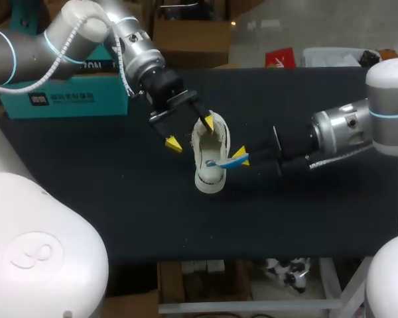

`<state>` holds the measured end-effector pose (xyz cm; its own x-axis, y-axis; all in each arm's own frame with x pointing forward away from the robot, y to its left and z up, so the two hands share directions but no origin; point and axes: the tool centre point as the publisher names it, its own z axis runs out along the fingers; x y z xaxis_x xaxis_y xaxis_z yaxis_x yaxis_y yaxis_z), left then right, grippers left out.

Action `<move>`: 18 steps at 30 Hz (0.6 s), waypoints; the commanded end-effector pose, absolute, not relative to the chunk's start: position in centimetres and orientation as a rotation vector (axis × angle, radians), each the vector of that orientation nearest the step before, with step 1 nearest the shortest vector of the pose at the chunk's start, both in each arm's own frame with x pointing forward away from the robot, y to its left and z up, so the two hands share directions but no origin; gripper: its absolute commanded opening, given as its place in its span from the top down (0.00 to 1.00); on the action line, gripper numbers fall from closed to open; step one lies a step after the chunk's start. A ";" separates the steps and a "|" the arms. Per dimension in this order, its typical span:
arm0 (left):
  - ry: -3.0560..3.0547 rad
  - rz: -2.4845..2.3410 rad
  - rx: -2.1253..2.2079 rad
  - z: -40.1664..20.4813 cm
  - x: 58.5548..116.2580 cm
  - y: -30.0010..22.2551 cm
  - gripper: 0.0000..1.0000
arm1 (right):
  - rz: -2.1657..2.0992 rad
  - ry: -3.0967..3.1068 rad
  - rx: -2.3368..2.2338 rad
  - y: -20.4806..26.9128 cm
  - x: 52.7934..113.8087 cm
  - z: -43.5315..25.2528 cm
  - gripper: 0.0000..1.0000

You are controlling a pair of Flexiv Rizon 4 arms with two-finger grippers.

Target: Open the shoe tongue, take the insole out of the shoe, put the insole back into the shoe, and pack the shoe into the shoebox

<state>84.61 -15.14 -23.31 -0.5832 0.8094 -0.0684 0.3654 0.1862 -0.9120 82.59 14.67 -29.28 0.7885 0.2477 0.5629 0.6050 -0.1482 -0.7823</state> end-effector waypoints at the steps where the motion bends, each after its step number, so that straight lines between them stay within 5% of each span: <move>1: -1.948 1.392 -1.072 -23.4 87.0 -13.6 0.00 | -0.336 -0.681 -1.724 15.2 83.2 -29.4 1.00; 18: -2.005 1.290 -1.041 -23.8 90.1 -13.0 0.00 | -0.287 -0.688 -1.714 16.3 83.8 -29.9 1.00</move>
<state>89.36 -13.35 -23.66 -0.5813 0.8135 0.0178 0.3298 0.2555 -0.9088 83.76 16.41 -29.83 0.7935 0.2929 0.5335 0.5847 -0.1241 -0.8017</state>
